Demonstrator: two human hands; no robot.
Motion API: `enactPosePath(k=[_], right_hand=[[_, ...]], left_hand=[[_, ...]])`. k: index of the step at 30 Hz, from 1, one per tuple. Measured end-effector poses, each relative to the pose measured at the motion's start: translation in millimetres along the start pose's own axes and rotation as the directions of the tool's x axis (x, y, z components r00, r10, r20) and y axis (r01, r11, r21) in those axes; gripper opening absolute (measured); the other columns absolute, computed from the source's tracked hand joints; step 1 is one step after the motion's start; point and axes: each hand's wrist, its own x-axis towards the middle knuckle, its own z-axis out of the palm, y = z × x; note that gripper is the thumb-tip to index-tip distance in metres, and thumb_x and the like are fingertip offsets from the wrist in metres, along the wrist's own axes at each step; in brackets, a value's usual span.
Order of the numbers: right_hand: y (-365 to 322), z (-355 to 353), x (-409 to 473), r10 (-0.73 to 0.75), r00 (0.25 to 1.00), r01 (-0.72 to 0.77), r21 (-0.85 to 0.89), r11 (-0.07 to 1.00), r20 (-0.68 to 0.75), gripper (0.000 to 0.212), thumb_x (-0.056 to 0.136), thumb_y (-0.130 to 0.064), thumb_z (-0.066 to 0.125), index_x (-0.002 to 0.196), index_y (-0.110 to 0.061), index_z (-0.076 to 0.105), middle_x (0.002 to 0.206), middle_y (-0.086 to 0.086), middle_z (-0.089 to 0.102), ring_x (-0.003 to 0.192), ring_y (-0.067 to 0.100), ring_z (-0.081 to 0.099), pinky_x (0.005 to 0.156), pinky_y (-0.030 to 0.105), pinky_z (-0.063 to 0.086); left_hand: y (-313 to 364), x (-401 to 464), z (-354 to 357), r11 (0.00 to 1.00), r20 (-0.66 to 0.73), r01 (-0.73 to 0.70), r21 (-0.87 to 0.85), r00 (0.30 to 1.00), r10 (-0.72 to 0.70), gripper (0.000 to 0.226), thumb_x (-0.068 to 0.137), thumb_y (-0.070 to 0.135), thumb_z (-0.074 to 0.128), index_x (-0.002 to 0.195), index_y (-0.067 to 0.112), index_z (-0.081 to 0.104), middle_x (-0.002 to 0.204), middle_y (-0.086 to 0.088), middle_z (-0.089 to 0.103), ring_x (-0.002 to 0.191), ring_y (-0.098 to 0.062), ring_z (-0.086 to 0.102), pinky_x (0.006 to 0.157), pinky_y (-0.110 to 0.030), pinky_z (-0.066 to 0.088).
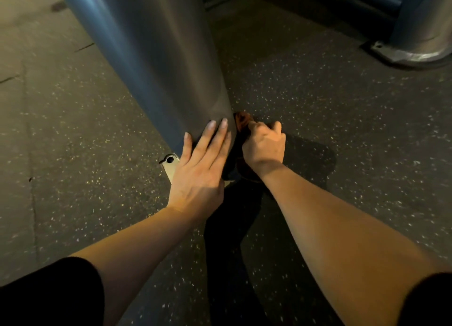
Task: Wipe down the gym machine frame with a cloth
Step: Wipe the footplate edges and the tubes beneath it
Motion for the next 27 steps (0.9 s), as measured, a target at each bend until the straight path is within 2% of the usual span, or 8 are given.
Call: enactPosePath(k=[4,7,11,14,16,23,26,27], right_hand=[[-6.6,-6.5,14.8,0.008,0.996,0.001,-0.108,0.994,0.083,0.032,0.098,-0.020,0.038,0.124,-0.020,0.058,0.129,-0.001,0.057,0.132,0.030,0.032,0.105,0.036,0.031],[-8.3,-6.8,14.2,0.067,0.996,-0.085,0.333,0.939,0.065,0.036,0.096,-0.009,0.042,0.127,-0.012,0.060,0.131,0.005,0.060,0.128,0.022,0.048,0.110,0.026,0.034],[-20.7,-15.6,1.7,0.126,0.976,-0.213,0.872,0.441,0.175,0.050,0.082,-0.015,0.046,0.130,-0.015,0.061,0.126,0.005,0.064,0.120,0.018,0.058,0.107,0.037,0.044],[-41.4,-46.1,6.0,0.035,0.980,-0.198,0.978,0.064,0.196,0.041,0.088,-0.010,0.047,0.125,-0.013,0.065,0.121,0.011,0.067,0.115,0.024,0.062,0.105,0.043,0.046],[-56.6,-66.5,9.9,-0.033,0.993,-0.111,0.993,-0.045,0.110,0.034,0.093,-0.011,0.050,0.124,-0.012,0.066,0.123,0.013,0.065,0.116,0.025,0.061,0.106,0.043,0.045],[-47.6,-53.5,13.1,-0.017,0.971,-0.239,0.971,-0.026,0.239,0.022,0.097,-0.021,0.052,0.107,-0.026,0.070,0.114,0.003,0.068,0.112,0.019,0.061,0.104,0.041,0.045],[-40.8,-24.4,26.7,0.086,0.891,-0.447,0.894,-0.015,0.447,0.034,0.101,-0.021,0.041,0.131,-0.021,0.058,0.140,0.006,0.053,0.132,0.024,0.046,0.114,0.040,0.032],[-41.6,-21.7,30.1,0.123,0.886,-0.461,0.880,0.116,0.448,0.041,0.104,-0.018,0.033,0.143,-0.016,0.045,0.151,0.007,0.040,0.139,0.025,0.036,0.116,0.038,0.027]], left_hand=[[-1.5,-1.3,-4.3,0.999,0.041,-0.025,0.036,0.999,0.024,0.076,0.076,0.016,0.041,0.149,0.004,0.030,0.161,-0.008,0.017,0.150,-0.023,0.001,0.119,-0.044,-0.014],[-1.5,-1.6,-9.9,0.999,0.055,-0.029,0.023,0.998,0.027,0.077,0.075,0.019,0.040,0.150,0.004,0.028,0.161,-0.007,0.017,0.150,-0.021,0.003,0.120,-0.042,-0.011],[-4.2,8.4,-24.4,0.997,-0.031,-0.072,-0.024,0.997,0.072,0.067,0.079,0.020,0.042,0.143,0.001,0.042,0.154,-0.011,0.035,0.146,-0.021,0.020,0.122,-0.038,0.002],[-11.0,33.2,-47.2,0.995,-0.151,-0.091,-0.033,0.985,0.085,0.052,0.082,0.017,0.046,0.130,0.000,0.057,0.142,-0.013,0.052,0.141,-0.025,0.032,0.122,-0.040,0.006],[-14.4,50.3,-63.7,0.996,-0.206,-0.075,-0.040,0.976,0.065,0.043,0.082,0.014,0.050,0.120,0.001,0.064,0.131,-0.014,0.061,0.137,-0.026,0.039,0.122,-0.041,0.008],[-26.6,82.2,-104.9,0.958,-0.033,-0.200,0.207,0.977,0.212,0.036,0.087,0.018,0.046,0.112,0.006,0.070,0.121,-0.009,0.067,0.132,-0.026,0.049,0.119,-0.046,0.015],[-35.4,85.8,-119.3,0.918,0.072,-0.247,0.312,0.969,0.236,0.034,0.085,0.020,0.053,0.112,0.006,0.069,0.124,-0.010,0.065,0.133,-0.028,0.047,0.118,-0.048,0.018],[-38.3,87.5,-123.4,0.910,0.062,-0.245,0.336,0.969,0.238,0.034,0.085,0.021,0.055,0.112,0.005,0.069,0.124,-0.011,0.064,0.132,-0.028,0.047,0.118,-0.049,0.019]])
